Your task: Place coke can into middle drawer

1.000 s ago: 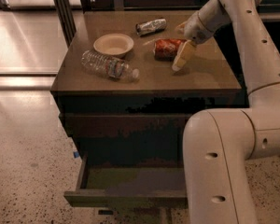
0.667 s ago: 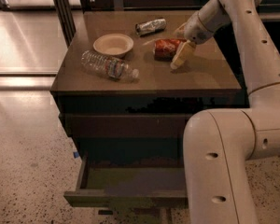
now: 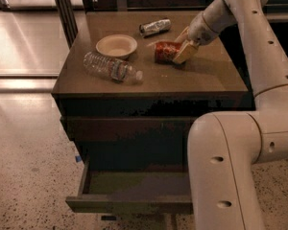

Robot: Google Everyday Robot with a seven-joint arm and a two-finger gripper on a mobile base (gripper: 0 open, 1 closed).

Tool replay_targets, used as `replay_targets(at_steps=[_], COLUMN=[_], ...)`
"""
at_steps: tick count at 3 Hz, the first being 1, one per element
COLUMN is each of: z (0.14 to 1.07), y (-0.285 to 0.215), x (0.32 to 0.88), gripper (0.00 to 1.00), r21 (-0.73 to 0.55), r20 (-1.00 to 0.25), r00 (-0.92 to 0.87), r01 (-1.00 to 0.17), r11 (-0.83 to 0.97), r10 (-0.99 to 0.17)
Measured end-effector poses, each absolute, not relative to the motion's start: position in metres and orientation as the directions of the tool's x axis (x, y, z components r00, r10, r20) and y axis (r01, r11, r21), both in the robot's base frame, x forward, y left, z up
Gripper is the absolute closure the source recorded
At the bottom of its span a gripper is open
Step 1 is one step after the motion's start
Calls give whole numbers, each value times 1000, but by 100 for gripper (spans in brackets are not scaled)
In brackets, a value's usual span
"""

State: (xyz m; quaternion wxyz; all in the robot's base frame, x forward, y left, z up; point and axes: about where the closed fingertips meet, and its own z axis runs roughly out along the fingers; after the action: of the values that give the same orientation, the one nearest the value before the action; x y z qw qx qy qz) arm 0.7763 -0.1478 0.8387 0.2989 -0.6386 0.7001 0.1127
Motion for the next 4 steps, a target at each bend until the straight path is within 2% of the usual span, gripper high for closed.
replay_targets(at_steps=[1,2,4], z=[839,839,832], y=[-148,-148,-144], x=[776,776,767], gripper=[88,100,100], r21=[-224,-224,-164], r20=[-562,-562,-570], r00=[-6,-6,-44], r01=[-962,-962,-972], r11=[159,159,167], r10=[-827,-827,-820])
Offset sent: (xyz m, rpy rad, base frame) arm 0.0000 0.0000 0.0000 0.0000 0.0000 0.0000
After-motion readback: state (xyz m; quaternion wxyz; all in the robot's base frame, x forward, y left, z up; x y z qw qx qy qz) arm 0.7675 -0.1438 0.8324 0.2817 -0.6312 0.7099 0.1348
